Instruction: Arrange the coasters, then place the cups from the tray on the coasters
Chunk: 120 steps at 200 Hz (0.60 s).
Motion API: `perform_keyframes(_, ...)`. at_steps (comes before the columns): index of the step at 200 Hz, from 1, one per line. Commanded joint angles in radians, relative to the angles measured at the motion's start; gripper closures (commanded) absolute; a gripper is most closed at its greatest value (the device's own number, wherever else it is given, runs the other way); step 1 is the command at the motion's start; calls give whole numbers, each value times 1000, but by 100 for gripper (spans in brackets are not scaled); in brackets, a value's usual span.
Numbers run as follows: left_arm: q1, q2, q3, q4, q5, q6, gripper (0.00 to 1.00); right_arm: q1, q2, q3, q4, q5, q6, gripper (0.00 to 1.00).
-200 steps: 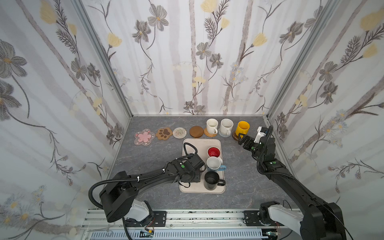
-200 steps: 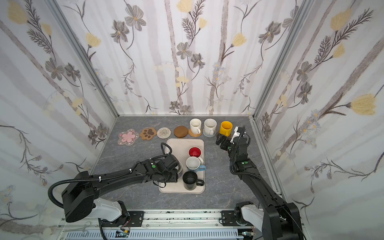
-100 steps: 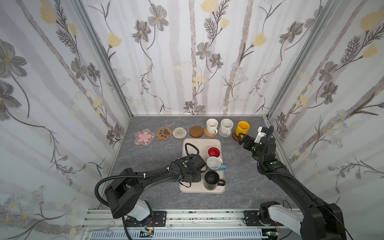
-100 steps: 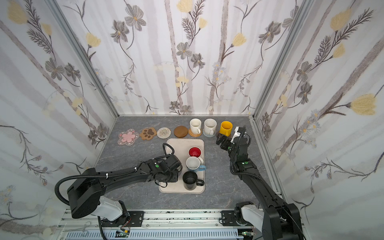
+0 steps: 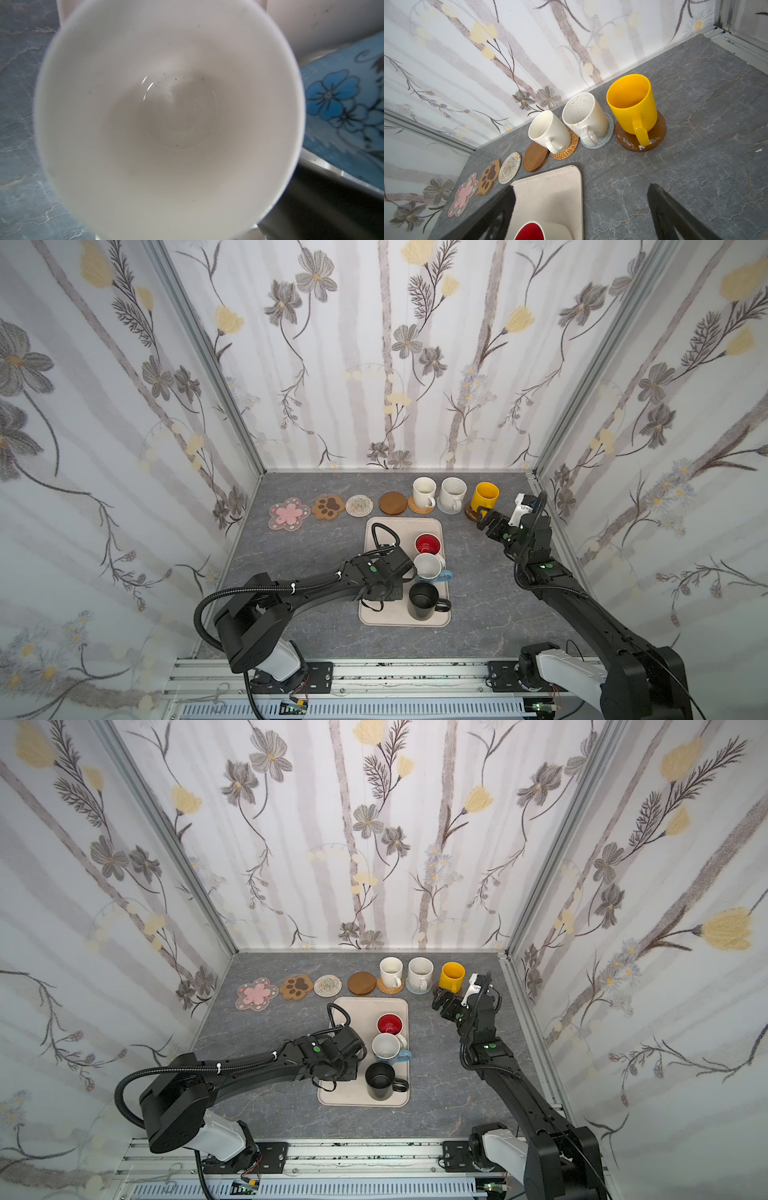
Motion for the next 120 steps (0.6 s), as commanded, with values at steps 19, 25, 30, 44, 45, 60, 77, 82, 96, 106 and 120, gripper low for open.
perform_keyframes(19, 21, -31, 8, -3, -23, 23, 100, -1, 7, -1, 45, -11, 5, 0)
perform_keyframes(25, 29, -40, 11, -3, -26, 30, 100, -1, 8, -1, 44, -13, 6, 0)
perform_keyframes(30, 37, -47, 13, -4, -28, 35, 100, 0, 8, -2, 45, -18, 6, 0)
perform_keyframes(44, 58, -70, 25, -7, -30, 54, 100, -1, 9, -4, 51, -34, 5, 0)
perform_keyframes(45, 60, -71, 26, -7, -30, 56, 100, -1, 8, -4, 51, -36, 5, 0)
perform_keyframes(60, 80, -89, 47, -11, -31, 91, 100, -1, 5, -7, 67, -60, -3, 0)
perform_keyframes(77, 101, -98, 81, -21, -41, 132, 100, -1, -8, -17, 87, -82, -7, 0)
perform_keyframes(82, 109, -99, 89, -22, -45, 141, 100, -1, -10, -20, 90, -86, -10, 0)
perform_keyframes(96, 136, -97, 114, -23, -49, 168, 100, 0, -16, -22, 96, -98, -10, 0)
perform_keyframes(106, 155, -86, 136, -22, -58, 191, 100, 0, -17, -24, 101, -110, -11, 0)
perform_keyframes(120, 177, -60, 180, -23, -68, 232, 100, 0, -12, -22, 105, -134, -5, 0)
